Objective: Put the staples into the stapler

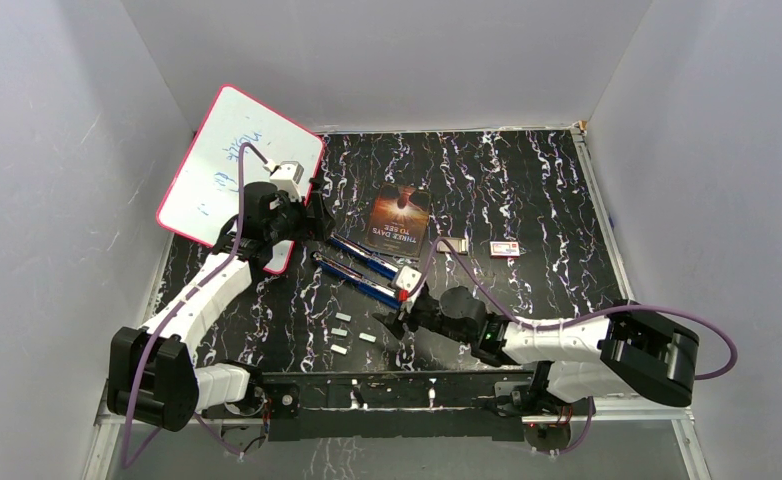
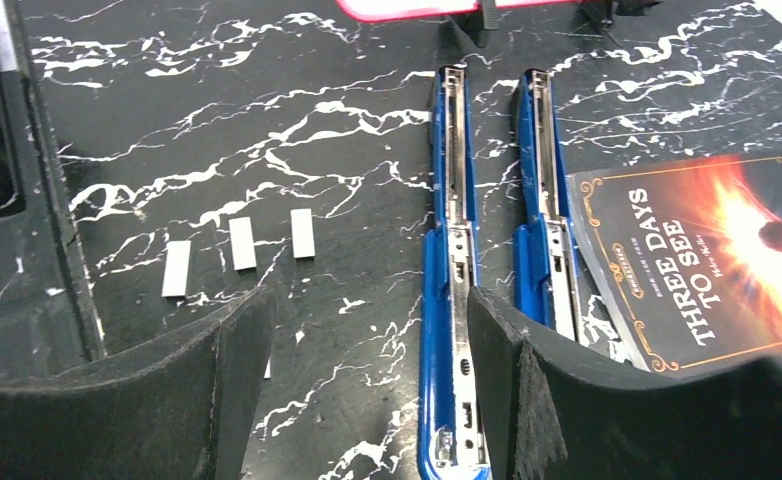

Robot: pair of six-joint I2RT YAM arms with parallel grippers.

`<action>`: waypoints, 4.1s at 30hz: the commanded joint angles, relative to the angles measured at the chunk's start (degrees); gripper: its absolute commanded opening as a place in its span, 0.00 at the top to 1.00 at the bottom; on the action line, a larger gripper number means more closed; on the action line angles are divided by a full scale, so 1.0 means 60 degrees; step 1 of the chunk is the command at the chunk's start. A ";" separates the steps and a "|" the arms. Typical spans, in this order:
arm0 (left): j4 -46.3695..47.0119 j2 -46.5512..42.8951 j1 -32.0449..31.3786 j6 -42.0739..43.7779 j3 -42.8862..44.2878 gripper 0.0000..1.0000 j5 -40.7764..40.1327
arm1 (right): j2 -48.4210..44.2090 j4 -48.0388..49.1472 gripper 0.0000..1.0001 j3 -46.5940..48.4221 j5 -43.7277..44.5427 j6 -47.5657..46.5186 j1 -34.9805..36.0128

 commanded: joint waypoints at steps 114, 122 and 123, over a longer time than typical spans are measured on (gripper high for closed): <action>-0.0646 0.0196 0.0058 0.0529 0.0539 0.21 -0.0642 | 0.6679 0.6931 0.74 -0.1129 -0.1516 0.0811 0.0469; -0.0649 0.0165 0.0065 0.0540 0.0534 0.21 -0.0670 | 0.5851 0.7441 0.97 -0.1396 -0.1586 0.0045 0.0486; -0.0638 0.0163 0.0076 0.0536 0.0527 0.21 -0.0672 | 0.5574 0.7318 1.00 -0.1351 -0.1526 -0.0085 0.0486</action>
